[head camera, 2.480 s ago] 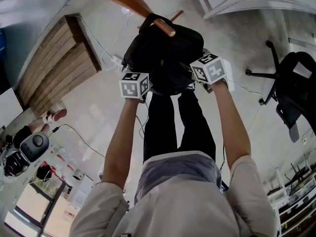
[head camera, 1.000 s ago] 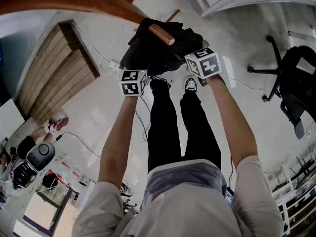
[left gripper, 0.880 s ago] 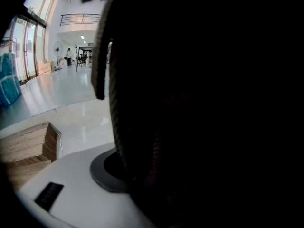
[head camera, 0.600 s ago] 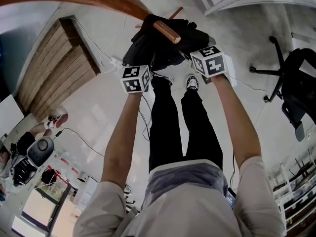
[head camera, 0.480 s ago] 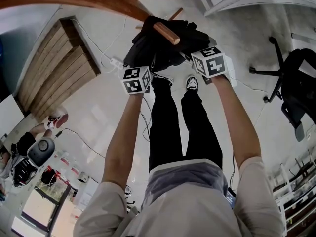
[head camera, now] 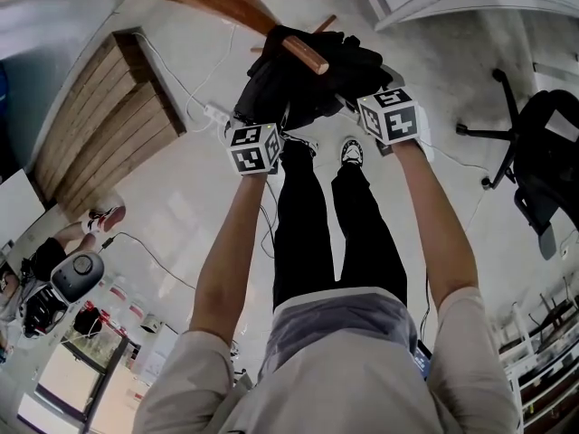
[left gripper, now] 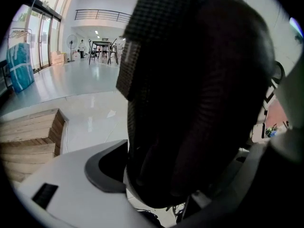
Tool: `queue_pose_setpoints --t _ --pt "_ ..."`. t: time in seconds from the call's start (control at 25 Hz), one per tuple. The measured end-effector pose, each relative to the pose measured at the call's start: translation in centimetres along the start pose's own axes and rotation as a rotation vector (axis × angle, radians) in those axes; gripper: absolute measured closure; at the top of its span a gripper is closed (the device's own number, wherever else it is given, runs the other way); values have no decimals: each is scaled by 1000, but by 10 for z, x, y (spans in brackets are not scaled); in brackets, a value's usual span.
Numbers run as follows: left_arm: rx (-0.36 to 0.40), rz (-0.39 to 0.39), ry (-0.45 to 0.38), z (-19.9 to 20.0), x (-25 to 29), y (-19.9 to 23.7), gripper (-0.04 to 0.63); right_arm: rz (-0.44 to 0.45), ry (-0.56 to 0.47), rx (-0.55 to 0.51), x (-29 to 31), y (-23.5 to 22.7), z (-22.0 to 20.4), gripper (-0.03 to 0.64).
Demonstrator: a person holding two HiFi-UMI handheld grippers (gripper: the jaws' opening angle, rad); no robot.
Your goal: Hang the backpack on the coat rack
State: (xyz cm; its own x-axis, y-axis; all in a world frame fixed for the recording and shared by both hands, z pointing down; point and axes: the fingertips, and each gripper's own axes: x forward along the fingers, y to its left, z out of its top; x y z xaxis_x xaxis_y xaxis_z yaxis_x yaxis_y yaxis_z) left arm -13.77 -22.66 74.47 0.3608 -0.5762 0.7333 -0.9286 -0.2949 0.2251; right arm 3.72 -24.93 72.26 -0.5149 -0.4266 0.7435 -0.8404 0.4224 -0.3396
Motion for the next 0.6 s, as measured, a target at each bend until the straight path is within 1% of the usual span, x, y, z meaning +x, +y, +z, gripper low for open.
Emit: queue_pose_setpoints --t 0.16,0.36,0.6 --pt "-13 12 14 -7 -8 1 270 0 2 15 -3 3 -2 199" --pt "-77 23 8 -12 -22 2 270 -18 -6 34 -14 3 -4 199" --pt "-72 8 37 -20 -36 -1 276 -22 -22 53 -28 6 -2 201"
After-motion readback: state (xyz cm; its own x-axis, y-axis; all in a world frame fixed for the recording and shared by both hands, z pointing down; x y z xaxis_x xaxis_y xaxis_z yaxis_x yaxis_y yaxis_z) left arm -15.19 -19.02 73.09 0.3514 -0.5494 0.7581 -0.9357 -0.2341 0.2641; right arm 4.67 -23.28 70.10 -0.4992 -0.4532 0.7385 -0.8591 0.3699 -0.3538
